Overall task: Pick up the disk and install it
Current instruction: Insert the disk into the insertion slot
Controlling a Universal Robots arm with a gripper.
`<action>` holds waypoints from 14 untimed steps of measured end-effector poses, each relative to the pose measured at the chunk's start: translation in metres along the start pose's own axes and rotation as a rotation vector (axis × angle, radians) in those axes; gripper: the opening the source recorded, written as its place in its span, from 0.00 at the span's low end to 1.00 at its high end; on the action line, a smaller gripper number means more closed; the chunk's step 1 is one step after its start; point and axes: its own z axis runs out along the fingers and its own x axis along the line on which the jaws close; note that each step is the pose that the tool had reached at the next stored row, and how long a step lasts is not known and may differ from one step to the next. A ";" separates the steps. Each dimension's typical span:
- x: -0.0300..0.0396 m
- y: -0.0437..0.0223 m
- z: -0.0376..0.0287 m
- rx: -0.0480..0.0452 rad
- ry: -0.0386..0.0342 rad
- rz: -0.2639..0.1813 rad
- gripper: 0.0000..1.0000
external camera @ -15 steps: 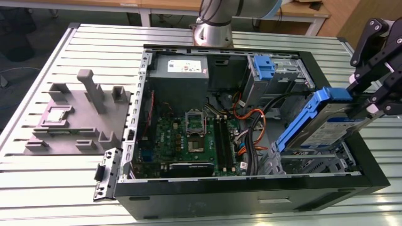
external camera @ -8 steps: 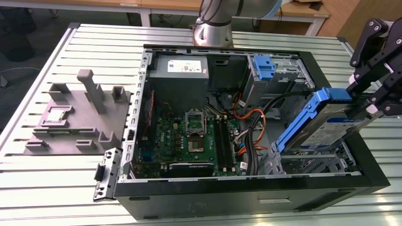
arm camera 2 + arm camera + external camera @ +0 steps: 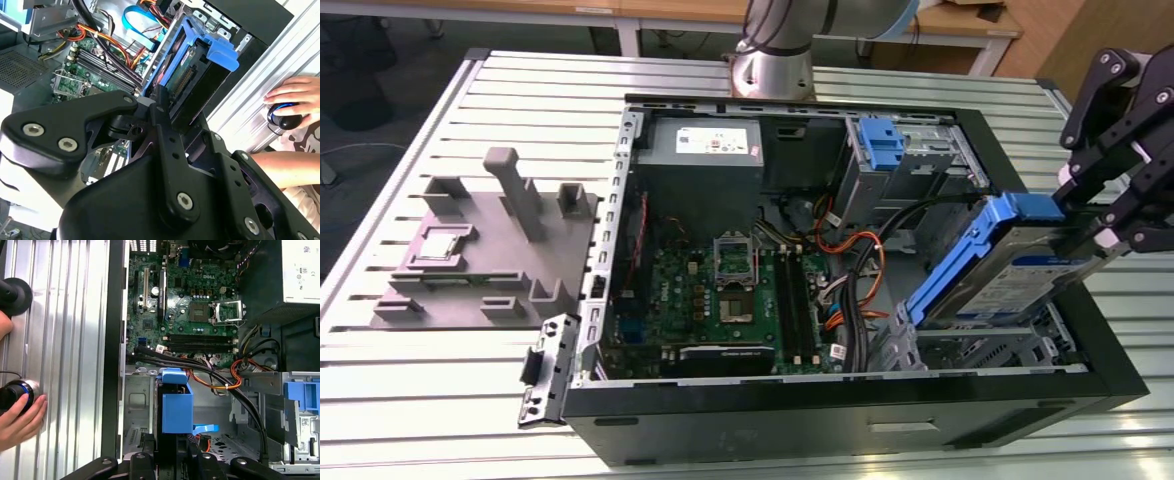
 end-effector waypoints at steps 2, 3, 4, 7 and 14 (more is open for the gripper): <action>0.0003 -0.0002 0.0021 0.0000 -0.0001 0.000 0.35; 0.0005 -0.0003 0.0034 0.0000 -0.0002 0.000 0.35; 0.0006 -0.0004 0.0045 0.0000 -0.0001 0.000 0.35; 0.0012 -0.0007 0.0086 0.0000 -0.0001 0.000 0.35; 0.0016 -0.0010 0.0121 0.0000 0.0001 0.000 0.35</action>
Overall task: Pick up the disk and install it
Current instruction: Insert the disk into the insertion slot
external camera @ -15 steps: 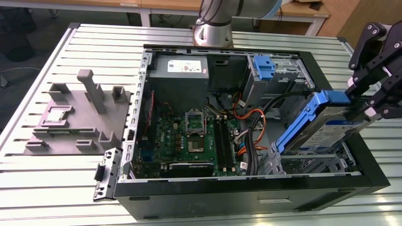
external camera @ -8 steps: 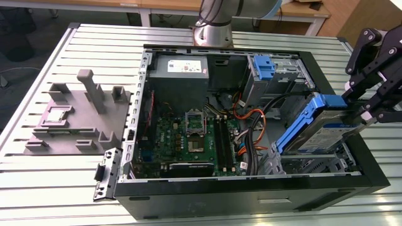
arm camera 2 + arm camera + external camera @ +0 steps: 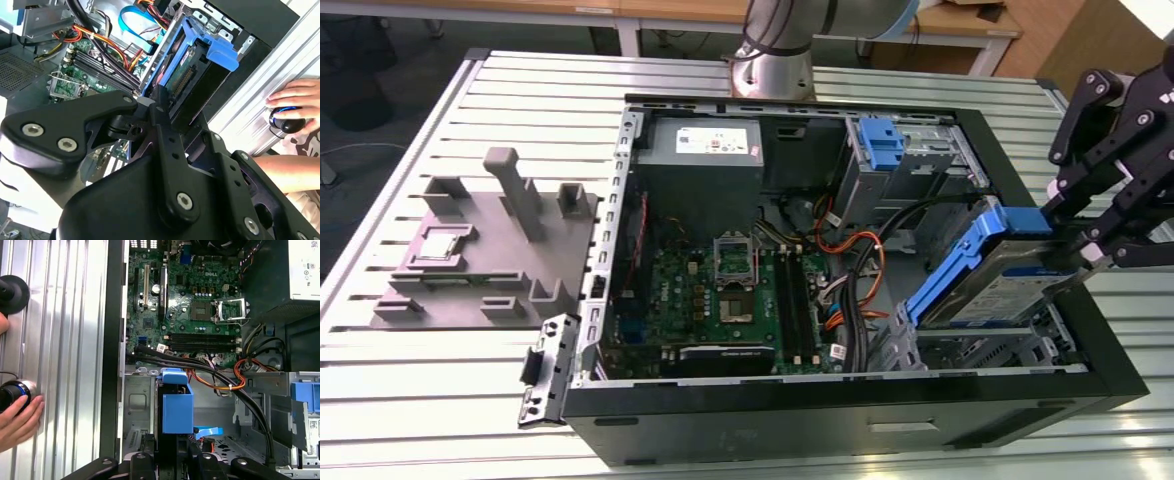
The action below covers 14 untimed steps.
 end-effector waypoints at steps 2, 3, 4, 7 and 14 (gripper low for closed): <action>0.0000 0.0000 0.0002 0.0000 -0.0002 0.000 0.35; 0.0000 -0.0001 0.0009 0.0000 -0.0005 0.000 0.35; 0.0001 -0.0002 0.0021 0.0000 -0.0003 0.000 0.35; 0.0004 -0.0006 0.0073 0.0000 -0.0003 0.000 0.35; 0.0011 -0.0016 0.0200 0.0000 -0.0003 0.000 0.35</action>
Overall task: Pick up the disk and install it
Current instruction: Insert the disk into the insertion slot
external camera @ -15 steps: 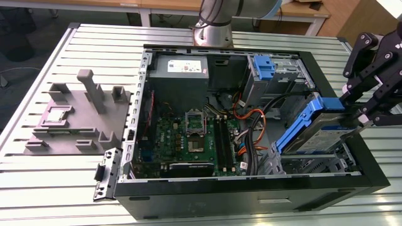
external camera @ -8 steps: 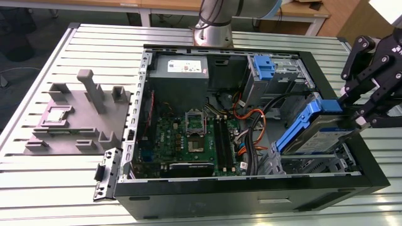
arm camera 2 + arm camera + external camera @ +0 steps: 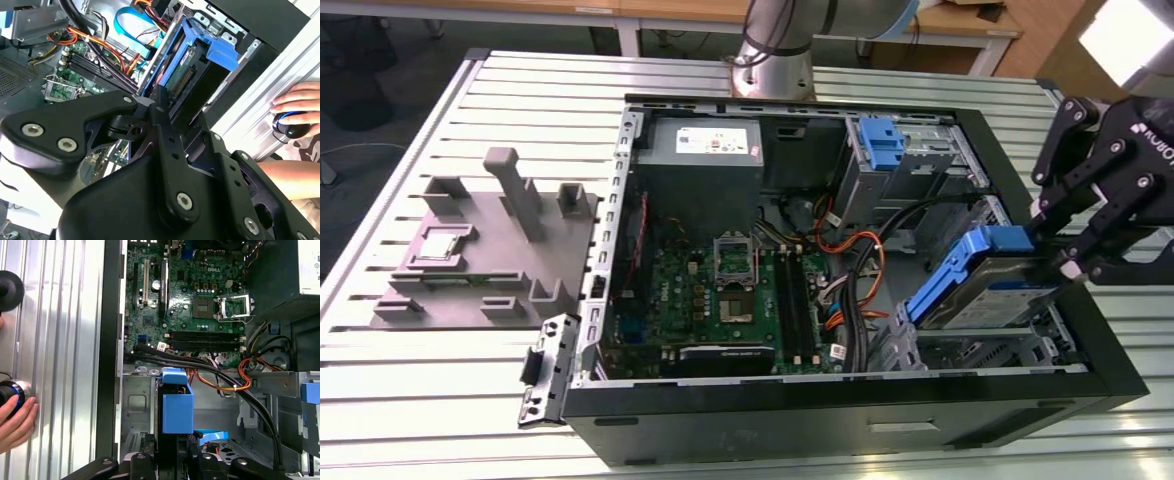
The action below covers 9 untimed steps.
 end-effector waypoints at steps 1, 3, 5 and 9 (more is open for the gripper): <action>0.0001 -0.0002 0.0018 0.0000 0.0001 0.000 0.35; 0.0003 -0.0004 0.0053 0.0000 0.0001 0.000 0.35; 0.0006 -0.0008 0.0091 0.0000 0.0001 0.000 0.35; 0.0011 -0.0013 0.0162 0.0000 0.0002 0.000 0.35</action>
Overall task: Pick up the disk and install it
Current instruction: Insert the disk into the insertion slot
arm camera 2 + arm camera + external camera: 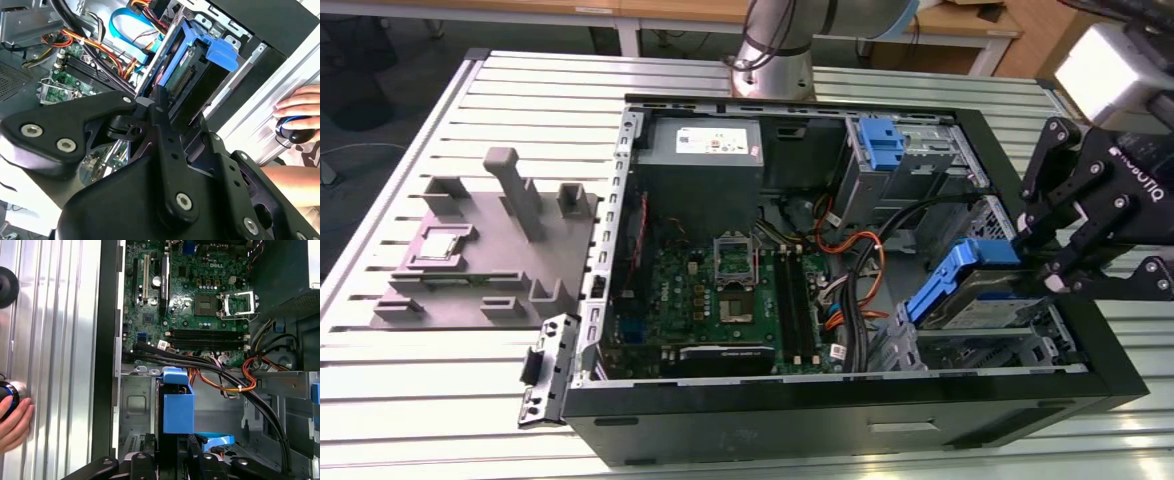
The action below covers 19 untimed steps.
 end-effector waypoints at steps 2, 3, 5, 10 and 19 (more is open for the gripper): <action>0.0003 -0.0003 0.0037 0.0000 -0.0001 0.000 0.35; 0.0004 -0.0004 0.0055 0.0000 -0.0001 0.000 0.35; 0.0006 -0.0007 0.0086 0.0000 -0.0002 0.000 0.35; 0.0006 -0.0007 0.0087 0.0000 0.0000 0.000 0.35; 0.0006 -0.0003 0.0092 0.0015 -0.0004 0.000 0.42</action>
